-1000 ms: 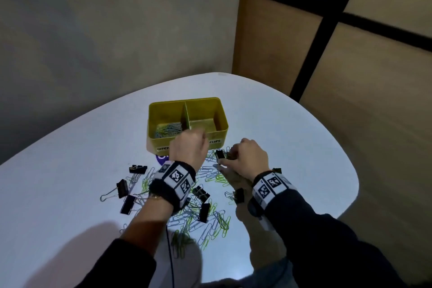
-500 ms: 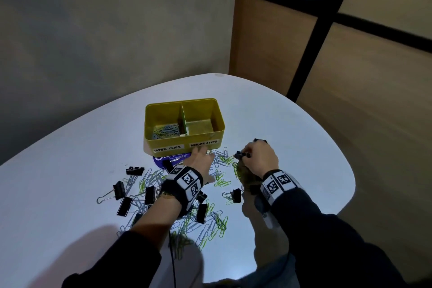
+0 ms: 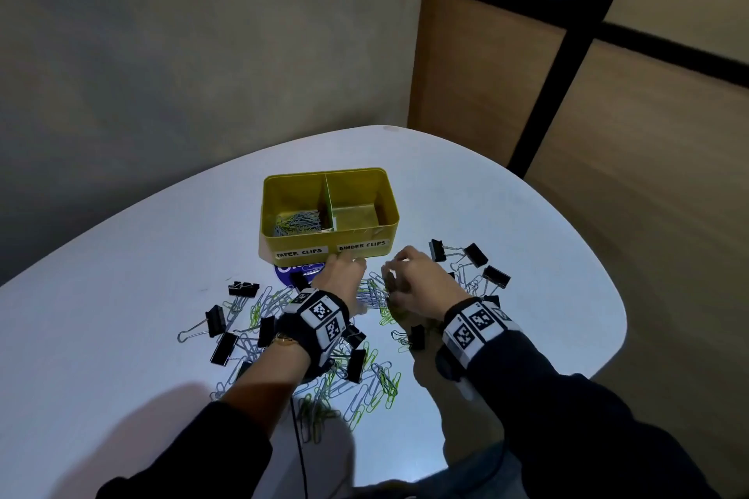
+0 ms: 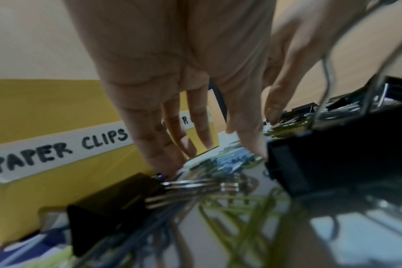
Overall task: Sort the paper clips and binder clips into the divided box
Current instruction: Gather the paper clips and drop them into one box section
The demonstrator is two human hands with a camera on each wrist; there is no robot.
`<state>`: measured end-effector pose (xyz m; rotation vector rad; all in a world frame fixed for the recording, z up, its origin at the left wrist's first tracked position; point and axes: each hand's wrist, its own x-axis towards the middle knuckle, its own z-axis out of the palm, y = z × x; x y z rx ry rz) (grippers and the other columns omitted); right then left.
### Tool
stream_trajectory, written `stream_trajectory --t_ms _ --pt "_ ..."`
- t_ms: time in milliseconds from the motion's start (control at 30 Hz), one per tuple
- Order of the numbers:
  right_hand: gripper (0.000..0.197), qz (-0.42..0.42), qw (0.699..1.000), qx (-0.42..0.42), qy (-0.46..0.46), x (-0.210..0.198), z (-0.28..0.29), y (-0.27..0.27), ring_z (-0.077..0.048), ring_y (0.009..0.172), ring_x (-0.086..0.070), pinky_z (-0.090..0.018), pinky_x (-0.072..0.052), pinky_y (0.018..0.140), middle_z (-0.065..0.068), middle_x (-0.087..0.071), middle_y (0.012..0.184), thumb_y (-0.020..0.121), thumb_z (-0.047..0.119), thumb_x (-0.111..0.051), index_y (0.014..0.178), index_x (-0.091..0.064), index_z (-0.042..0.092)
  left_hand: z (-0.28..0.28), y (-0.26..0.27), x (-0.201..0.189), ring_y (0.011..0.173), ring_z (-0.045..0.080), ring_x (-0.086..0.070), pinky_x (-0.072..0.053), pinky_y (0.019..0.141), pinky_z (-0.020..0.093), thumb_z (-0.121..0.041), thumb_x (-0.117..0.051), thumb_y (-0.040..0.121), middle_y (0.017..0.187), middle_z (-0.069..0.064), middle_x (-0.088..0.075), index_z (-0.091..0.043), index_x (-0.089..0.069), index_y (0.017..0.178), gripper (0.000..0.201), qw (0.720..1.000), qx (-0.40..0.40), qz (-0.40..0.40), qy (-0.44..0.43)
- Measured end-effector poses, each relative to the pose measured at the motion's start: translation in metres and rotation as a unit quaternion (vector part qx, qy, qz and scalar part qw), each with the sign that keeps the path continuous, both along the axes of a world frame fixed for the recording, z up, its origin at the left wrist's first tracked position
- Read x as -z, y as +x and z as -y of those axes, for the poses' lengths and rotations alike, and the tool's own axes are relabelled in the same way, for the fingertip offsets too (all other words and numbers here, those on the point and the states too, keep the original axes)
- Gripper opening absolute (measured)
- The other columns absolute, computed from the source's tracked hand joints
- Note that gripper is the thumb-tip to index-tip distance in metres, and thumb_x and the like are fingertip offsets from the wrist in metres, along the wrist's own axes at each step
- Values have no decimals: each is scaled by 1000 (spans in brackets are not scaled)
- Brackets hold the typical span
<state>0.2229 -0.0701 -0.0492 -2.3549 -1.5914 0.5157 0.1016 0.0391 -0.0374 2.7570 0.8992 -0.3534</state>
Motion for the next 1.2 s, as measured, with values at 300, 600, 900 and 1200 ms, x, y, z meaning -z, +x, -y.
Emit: stream_trajectory --t_ms 300,600,900,1200 --pt "68 -56 998 -10 -29 5 -10 2 -30 103 -55 -40 -48 89 -10 -48 114 61 28 -88 121 -56 17 3 6 -6 106 32 -60 -53 87 42 -24 -79 75 113 12 -61 -10 -59 110 43 997 -48 -21 -64" --pt "19 0 999 -5 54 5 -16 -5 -31 97 -62 -36 -48 79 -12 -67 103 85 14 -65 103 -71 14 -3 -3 -10 93 38 -64 -54 79 41 -8 -70 80 94 25 -65 6 -66 87 16 990 -91 31 -99" --pt "23 -234 934 142 231 -56 -37 -5 -26 84 -68 -39 -57 80 -8 -69 95 79 19 -76 102 -72 13 -26 -48 -31 60 21 -54 -47 53 31 -7 -78 75 62 9 -56 -2 -66 65 16 928 -185 260 -195" --pt "25 -271 926 137 222 -85 -142 -37 -24 93 -68 -41 -58 85 -14 -69 106 83 17 -73 105 -68 6 -76 -62 -97 35 2 -56 -53 43 16 -7 -80 74 60 6 -60 -8 -69 78 11 875 -262 375 -158"
